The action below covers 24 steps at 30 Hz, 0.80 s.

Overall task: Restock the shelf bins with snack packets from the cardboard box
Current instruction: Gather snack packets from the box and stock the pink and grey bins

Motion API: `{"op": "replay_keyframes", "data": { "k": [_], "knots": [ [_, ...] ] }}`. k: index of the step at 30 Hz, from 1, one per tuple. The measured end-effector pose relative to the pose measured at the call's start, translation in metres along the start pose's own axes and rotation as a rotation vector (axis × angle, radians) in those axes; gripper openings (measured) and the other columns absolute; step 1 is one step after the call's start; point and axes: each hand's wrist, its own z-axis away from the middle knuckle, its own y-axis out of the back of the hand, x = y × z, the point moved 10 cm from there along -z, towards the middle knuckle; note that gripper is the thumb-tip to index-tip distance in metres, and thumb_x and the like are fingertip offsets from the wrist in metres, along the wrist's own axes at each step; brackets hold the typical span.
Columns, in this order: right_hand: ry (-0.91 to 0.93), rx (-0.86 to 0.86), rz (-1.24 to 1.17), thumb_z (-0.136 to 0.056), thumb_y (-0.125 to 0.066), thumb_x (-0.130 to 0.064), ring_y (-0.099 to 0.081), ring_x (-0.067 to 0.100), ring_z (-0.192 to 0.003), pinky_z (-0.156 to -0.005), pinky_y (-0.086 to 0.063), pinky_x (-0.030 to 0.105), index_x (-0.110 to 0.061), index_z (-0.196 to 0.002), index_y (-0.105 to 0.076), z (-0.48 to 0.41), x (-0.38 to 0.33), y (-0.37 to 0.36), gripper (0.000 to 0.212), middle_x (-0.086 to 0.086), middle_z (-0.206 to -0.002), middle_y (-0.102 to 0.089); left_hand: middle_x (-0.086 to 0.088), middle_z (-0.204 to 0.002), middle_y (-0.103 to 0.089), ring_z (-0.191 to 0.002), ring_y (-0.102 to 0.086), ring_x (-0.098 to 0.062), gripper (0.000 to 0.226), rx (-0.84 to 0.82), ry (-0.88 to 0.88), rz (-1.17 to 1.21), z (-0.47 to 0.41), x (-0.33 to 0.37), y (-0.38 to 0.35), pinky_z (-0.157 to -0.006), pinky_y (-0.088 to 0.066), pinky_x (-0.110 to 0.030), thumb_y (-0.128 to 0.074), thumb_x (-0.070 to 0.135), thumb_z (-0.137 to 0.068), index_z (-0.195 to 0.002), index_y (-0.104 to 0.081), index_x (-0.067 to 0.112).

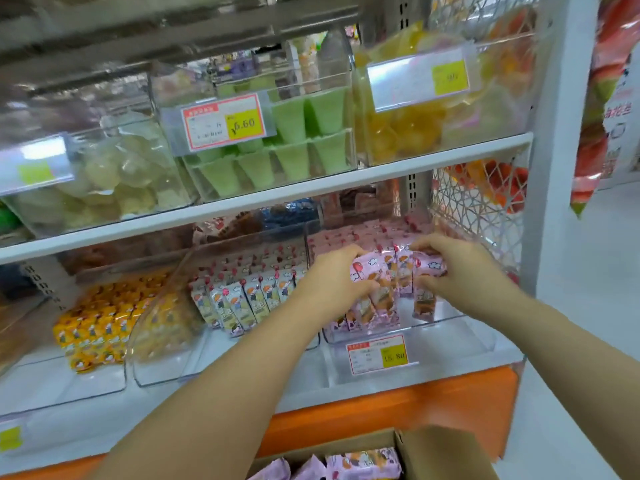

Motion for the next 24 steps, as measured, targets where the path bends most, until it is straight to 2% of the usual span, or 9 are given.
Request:
{"op": "replay_keyframes", "data": {
  "k": [3,7,10,13,17,20,24],
  "knots": [
    [-0.026,-0.093,0.014,-0.085,-0.068,-0.014,-0.049,0.018,-0.124,-0.097,-0.039,0.027,-0.019,-0.134,-0.049,-0.023,0.011,-0.025,0.052,0.004,-0.136,-0.053,-0.005,-0.147,-0.042,-0.127,-0.046,-0.022,0.064,-0.062,0.058,-0.069,-0.018,-0.008,-0.014,-0.093,-0.04,-0.027,-0.063,0.037,-0.09,-0.145,-0.035,0.022],
    [-0.004,-0.21,0.091,-0.09,-0.056,-0.008,-0.05,0.023,-0.122,-0.09,-0.043,0.029,-0.022,-0.133,-0.05,-0.052,0.02,-0.059,0.046,0.006,-0.136,-0.053,-0.008,-0.142,-0.046,-0.119,-0.052,-0.025,0.06,-0.079,0.046,-0.148,-0.037,-0.005,-0.023,-0.084,-0.042,-0.027,-0.062,0.033,-0.092,-0.143,-0.037,0.016],
    [0.013,-0.29,0.124,-0.089,-0.048,0.003,-0.051,0.026,-0.12,-0.092,-0.046,0.036,-0.027,-0.137,-0.045,-0.063,0.022,-0.076,0.056,0.005,-0.142,-0.047,-0.008,-0.143,-0.045,-0.125,-0.048,-0.024,0.063,-0.148,0.089,-0.179,-0.048,-0.012,-0.036,-0.092,-0.041,-0.029,-0.063,0.033,-0.09,-0.144,-0.035,0.015],
    [0.06,-0.336,0.16,-0.089,-0.045,0.003,-0.052,0.029,-0.114,-0.089,-0.047,0.039,-0.03,-0.139,-0.042,-0.068,0.02,-0.087,0.061,0.008,-0.137,-0.047,-0.008,-0.143,-0.045,-0.126,-0.046,-0.023,0.065,-0.199,0.1,-0.186,-0.053,-0.016,-0.047,-0.09,-0.039,-0.027,-0.061,0.034,-0.092,-0.147,-0.031,0.015],
    [0.059,-0.338,0.249,-0.091,-0.052,-0.008,-0.048,0.03,-0.114,-0.087,-0.042,0.034,-0.032,-0.139,-0.043,-0.07,0.021,-0.091,0.055,0.01,-0.125,-0.045,-0.004,-0.148,-0.04,-0.13,-0.043,-0.02,0.068,-0.217,0.091,-0.177,-0.052,-0.019,-0.053,-0.094,-0.037,-0.025,-0.062,0.032,-0.091,-0.148,-0.028,0.019],
    [0.05,-0.312,0.274,-0.087,-0.06,-0.011,-0.05,0.027,-0.111,-0.082,-0.042,0.033,-0.029,-0.134,-0.049,-0.069,0.02,-0.088,0.051,0.007,-0.124,-0.045,-0.005,-0.148,-0.04,-0.129,-0.045,-0.02,0.068,-0.232,0.093,-0.175,-0.051,-0.021,-0.056,-0.096,-0.038,-0.026,-0.065,0.029,-0.09,-0.148,-0.03,0.019],
    [0.061,-0.232,0.27,-0.081,-0.07,-0.022,-0.054,0.021,-0.11,-0.084,-0.048,0.033,-0.029,-0.122,-0.059,-0.069,0.018,-0.082,0.042,-0.003,-0.125,-0.052,-0.007,-0.144,-0.044,-0.121,-0.051,-0.02,0.069,-0.23,0.089,-0.174,-0.051,-0.02,-0.056,-0.085,-0.038,-0.023,-0.066,0.028,-0.089,-0.147,-0.031,0.018]
  ]
}}
